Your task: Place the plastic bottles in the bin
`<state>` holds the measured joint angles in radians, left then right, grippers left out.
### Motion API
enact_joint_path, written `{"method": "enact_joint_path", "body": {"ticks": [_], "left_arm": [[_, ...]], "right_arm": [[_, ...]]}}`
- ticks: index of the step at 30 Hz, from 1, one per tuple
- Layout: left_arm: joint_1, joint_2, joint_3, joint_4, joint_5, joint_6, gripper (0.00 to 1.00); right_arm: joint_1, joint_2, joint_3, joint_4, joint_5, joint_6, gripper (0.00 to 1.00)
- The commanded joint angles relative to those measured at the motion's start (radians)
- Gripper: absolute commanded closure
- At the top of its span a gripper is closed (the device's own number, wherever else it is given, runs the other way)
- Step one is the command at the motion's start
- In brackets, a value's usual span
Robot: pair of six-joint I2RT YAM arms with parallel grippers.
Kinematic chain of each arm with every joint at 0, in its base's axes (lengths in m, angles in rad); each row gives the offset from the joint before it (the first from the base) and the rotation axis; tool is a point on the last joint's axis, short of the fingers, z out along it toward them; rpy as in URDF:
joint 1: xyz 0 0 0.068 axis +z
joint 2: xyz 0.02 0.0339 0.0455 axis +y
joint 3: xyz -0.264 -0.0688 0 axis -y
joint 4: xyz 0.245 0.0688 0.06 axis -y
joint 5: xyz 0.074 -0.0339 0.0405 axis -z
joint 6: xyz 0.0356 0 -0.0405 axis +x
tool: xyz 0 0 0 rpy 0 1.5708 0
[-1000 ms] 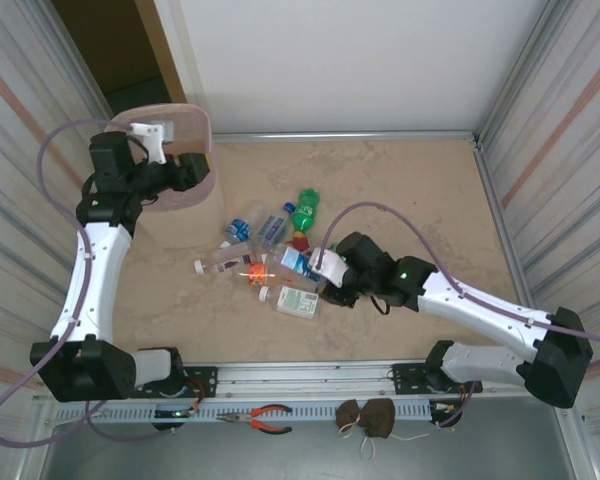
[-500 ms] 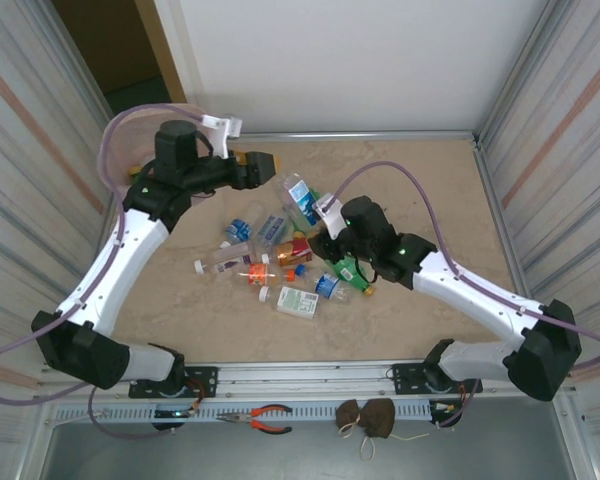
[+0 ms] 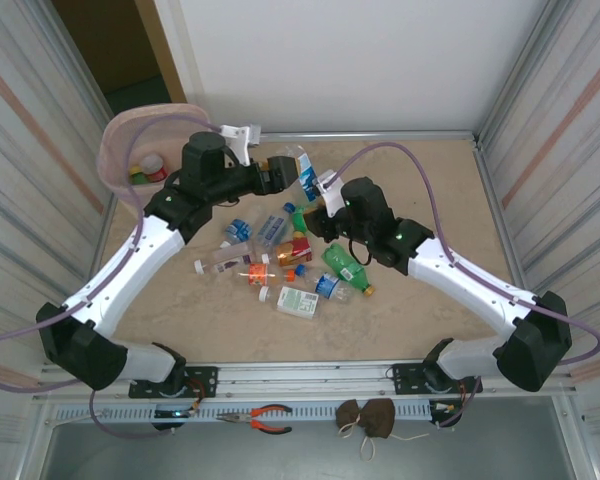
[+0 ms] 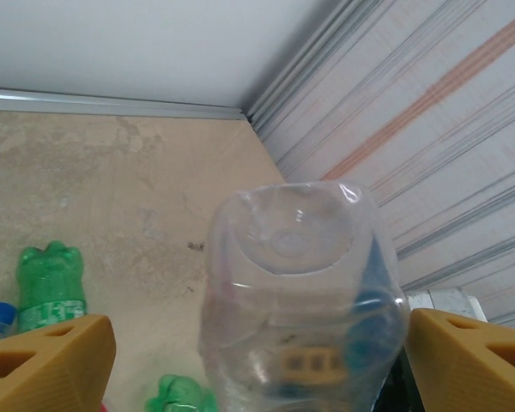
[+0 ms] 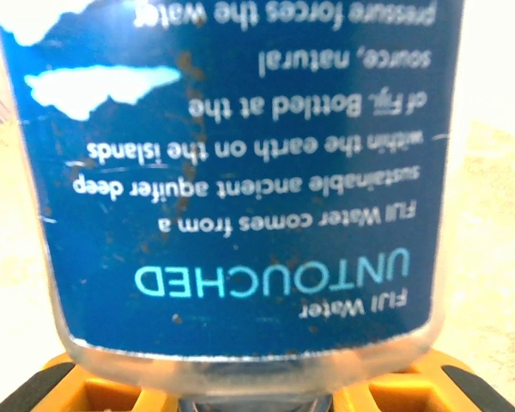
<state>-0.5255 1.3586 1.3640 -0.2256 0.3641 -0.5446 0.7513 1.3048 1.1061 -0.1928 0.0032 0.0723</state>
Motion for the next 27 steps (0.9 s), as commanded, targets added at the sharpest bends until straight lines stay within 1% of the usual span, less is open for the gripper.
{"method": "enact_joint_path", "body": {"ticks": [1,7,12,23,25,27], "left_arm": [[-0.027,0.007,-0.006,0.080,-0.016,-0.035,0.15],[-0.071,0.015,-0.035,0.154,-0.034,-0.032,0.20],[-0.084,0.037,-0.037,0.169,-0.045,-0.047,0.25],[-0.087,0.031,-0.065,0.196,-0.053,-0.056,0.43],[-0.087,0.030,-0.064,0.196,-0.053,-0.055,0.46],[-0.087,0.028,-0.062,0.196,-0.054,-0.048,0.48]], "right_arm": [[-0.009,0.007,0.049,0.027,-0.004,0.019,0.83],[-0.018,0.018,0.060,0.029,-0.009,0.021,0.83],[-0.019,0.019,0.062,0.036,-0.015,0.018,0.83],[-0.021,0.010,0.062,0.034,-0.020,0.016,0.83],[-0.021,0.006,0.063,0.033,-0.024,0.016,0.81],[-0.021,0.001,0.063,0.032,-0.023,0.020,0.75]]}}
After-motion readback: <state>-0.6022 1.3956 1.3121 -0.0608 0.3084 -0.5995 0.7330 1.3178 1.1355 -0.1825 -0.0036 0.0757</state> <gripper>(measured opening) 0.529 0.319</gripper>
